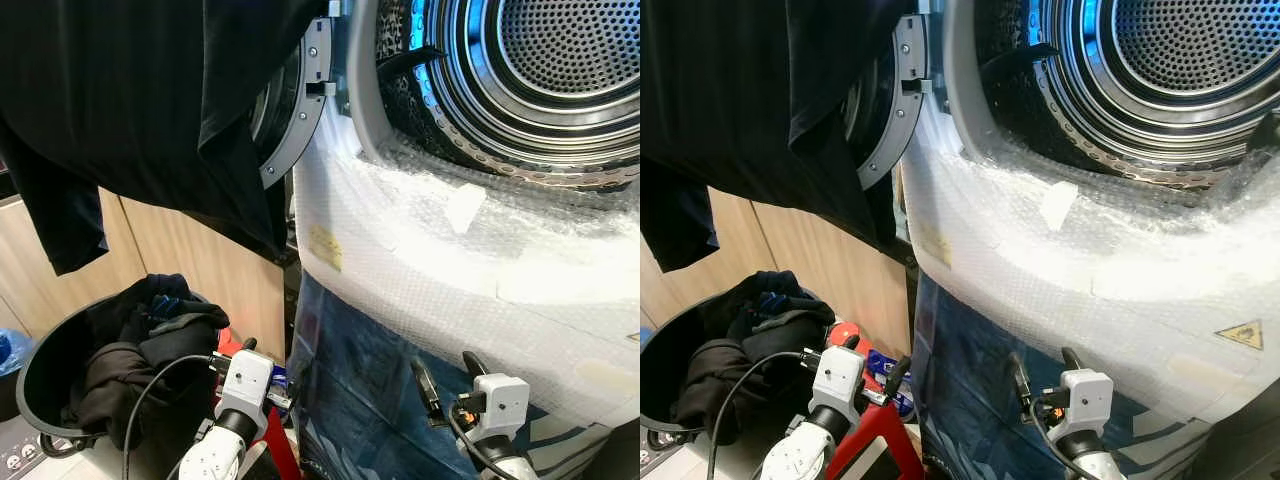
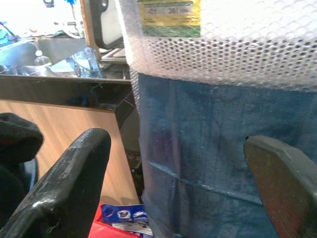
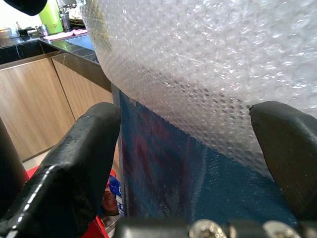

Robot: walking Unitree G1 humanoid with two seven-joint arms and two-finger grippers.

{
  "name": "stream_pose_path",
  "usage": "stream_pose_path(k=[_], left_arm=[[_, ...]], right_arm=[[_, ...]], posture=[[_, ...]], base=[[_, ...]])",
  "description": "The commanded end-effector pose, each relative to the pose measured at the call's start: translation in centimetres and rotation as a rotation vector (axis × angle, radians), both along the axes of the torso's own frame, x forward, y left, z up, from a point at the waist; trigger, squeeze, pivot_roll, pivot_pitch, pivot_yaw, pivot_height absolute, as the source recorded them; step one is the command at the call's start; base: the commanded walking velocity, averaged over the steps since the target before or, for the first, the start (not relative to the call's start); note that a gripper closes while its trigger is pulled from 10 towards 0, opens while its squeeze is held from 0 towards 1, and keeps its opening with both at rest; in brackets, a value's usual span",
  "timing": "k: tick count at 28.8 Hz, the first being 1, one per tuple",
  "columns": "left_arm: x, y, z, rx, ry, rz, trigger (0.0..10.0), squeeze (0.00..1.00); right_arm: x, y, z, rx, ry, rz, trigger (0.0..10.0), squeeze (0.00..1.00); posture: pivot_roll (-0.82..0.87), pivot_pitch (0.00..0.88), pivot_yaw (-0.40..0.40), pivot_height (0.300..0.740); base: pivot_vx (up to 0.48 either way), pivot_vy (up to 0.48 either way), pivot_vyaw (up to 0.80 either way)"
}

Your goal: Clothes washing

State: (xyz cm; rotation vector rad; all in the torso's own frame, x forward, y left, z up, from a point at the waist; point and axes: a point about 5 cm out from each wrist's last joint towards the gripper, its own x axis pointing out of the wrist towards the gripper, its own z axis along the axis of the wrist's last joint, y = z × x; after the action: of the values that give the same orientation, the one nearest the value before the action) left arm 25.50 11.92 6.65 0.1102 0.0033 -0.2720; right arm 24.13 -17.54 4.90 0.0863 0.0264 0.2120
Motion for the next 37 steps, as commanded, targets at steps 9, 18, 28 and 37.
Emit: stream_pose_path(k=[9, 18, 28, 37], left_arm=[[-0.6, 0.3, -0.8, 0.03, 0.02, -0.018, 10.0, 0.0], [-1.8, 0.4, -2.7, 0.044, 0.115, -0.099, 10.0, 0.0], [-2.4, -0.1, -3.0, 0.056, 0.127, -0.165, 10.0, 0.0], [-2.7, -0.6, -2.6, 0.068, 0.095, -0.182, 10.0, 0.0]], right_arm=[[-0.7, -0.5, -0.8, -0.098, 0.034, 0.141, 10.0, 0.0], [-1.7, -1.5, -2.2, -0.179, 0.114, 0.25, 10.0, 0.0], [-2.8, -1.3, -2.8, -0.186, 0.139, 0.331, 10.0, 0.0], [-3.3, -1.8, -3.1, -0.201, 0.153, 0.361, 10.0, 0.0]], posture=[[0.01, 0.0, -0.04, 0.74], [0.01, 0.0, -0.04, 0.74], [0.0, 0.0, -0.025, 0.74], [0.0, 0.0, -0.02, 0.74]], base=[[0.179, 0.0, 0.0], [0.274, 0.0, 0.0], [0.277, 0.0, 0.0], [0.06, 0.0, 0.0]])
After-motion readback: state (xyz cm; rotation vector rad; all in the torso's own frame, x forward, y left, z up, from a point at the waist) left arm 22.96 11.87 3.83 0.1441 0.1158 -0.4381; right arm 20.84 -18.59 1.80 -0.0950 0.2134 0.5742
